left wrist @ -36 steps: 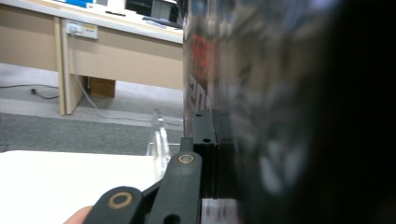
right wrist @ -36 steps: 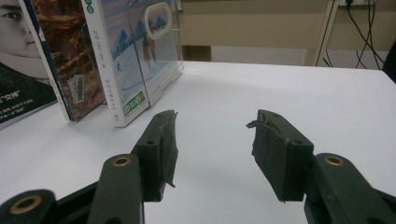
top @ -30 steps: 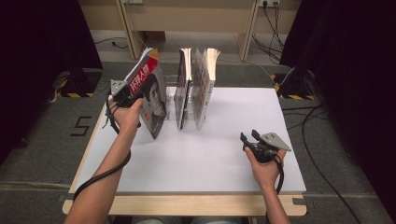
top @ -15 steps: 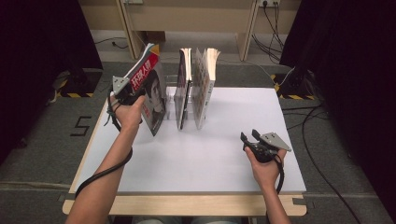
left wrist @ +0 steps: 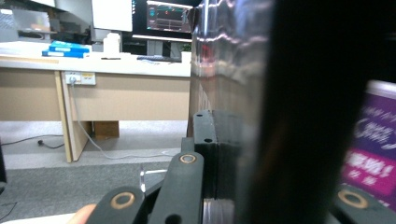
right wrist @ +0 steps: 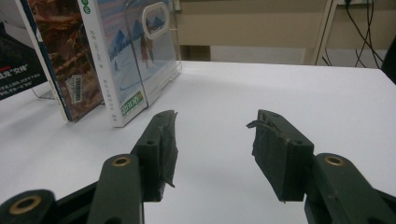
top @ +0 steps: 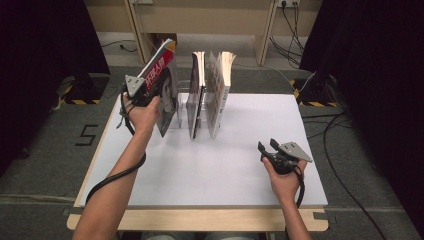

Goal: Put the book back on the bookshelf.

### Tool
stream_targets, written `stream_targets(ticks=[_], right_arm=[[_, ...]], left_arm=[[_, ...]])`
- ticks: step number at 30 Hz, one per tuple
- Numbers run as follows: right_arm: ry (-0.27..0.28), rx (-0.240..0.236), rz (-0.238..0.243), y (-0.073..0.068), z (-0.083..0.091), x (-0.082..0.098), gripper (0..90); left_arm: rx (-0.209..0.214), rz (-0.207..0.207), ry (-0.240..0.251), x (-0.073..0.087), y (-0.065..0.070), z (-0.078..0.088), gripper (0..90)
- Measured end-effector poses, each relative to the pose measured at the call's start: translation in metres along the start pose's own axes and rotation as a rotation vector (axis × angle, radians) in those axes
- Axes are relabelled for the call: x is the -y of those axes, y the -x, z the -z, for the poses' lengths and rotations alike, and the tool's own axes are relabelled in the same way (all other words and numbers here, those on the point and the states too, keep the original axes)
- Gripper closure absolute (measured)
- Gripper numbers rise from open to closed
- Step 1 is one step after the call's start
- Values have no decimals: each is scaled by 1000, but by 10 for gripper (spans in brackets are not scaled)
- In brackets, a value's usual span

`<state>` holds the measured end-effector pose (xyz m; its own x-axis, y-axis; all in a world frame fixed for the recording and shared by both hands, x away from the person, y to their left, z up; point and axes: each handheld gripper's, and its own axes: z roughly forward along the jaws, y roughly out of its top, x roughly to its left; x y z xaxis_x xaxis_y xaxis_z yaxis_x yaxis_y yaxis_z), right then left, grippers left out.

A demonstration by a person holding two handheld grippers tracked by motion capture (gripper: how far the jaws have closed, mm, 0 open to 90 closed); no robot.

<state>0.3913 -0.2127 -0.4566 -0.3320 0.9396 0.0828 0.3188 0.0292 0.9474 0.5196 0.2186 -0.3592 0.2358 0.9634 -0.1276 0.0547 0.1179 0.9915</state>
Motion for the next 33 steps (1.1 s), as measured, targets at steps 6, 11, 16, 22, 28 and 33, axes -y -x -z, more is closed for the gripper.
stream_targets(ticks=[6,11,16,22,28,33], right_arm=[[-5,1,4,0,-1,0,487],[-7,-1,6,0,-1,1,487],[-6,-3,10,-1,-1,1,487],[-11,-2,4,-2,-1,1,487],[-10,-4,6,-1,-1,1,487],[-8,0,6,0,-1,1,487]], left_arm=[[-3,4,-14,14,2,-6,866],[-6,18,-11,16,6,-8,865],[-8,24,-11,20,7,-8,864],[39,28,-25,23,13,-8,853],[82,23,-45,23,21,-9,765],[95,25,-51,24,23,-9,728]])
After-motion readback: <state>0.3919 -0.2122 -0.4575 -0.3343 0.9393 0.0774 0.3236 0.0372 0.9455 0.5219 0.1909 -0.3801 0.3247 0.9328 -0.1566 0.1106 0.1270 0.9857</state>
